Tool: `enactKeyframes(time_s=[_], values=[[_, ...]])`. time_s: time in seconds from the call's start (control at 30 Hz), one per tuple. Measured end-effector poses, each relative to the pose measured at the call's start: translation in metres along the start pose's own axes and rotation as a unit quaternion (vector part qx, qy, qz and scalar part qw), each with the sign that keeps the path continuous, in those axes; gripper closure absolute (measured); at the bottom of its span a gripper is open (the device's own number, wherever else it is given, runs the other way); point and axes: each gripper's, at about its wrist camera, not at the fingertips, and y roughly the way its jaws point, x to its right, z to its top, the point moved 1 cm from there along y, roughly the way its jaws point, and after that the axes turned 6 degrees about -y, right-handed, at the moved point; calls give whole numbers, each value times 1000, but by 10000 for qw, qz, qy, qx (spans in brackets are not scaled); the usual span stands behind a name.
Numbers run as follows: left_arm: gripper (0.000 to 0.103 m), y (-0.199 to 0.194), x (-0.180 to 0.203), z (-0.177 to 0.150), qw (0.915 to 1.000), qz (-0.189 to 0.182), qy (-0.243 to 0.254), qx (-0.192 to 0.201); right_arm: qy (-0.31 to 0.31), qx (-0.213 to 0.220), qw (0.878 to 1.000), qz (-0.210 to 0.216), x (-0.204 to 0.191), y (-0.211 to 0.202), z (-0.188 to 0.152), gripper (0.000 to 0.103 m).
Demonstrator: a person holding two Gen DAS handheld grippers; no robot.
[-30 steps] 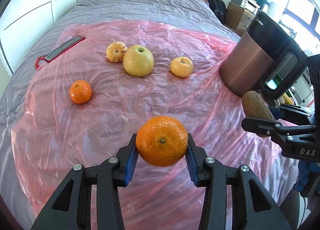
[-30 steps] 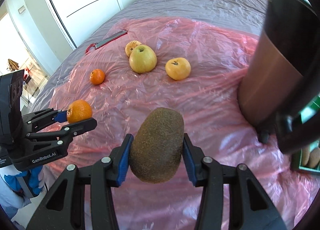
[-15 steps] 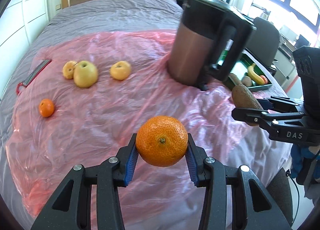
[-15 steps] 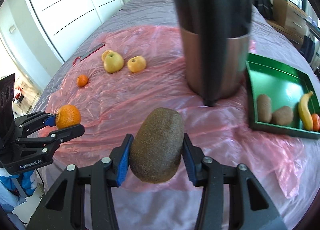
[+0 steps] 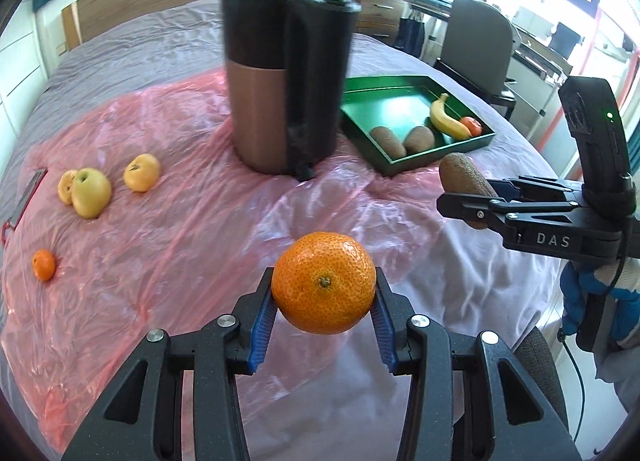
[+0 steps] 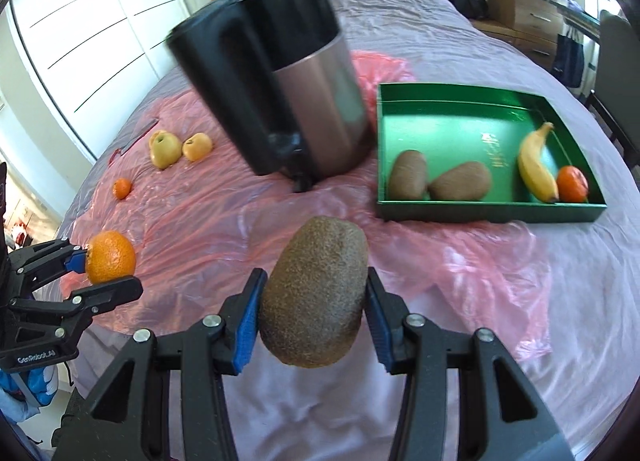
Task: Organize fruits
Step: 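Lift and carry the mandarin and kiwi over the green tray with both tools, then lower the mandarin and kiwi into the tray and open both tools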
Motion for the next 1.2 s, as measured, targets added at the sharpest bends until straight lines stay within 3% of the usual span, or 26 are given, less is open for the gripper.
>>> enactKeyframes(time_s=[0.27,0.6,1.2], values=[[64,14,47,34,9994,-163,319,-22,281,192,9991,-254,59,-13,6,63],[64,46,92,91,9979,-403,514,-31,515,422,9960,-592,129,-12,41,63],[64,138,122,157,9987,-209,449,-102,665,378,9934,-859,207,54,101,63]])
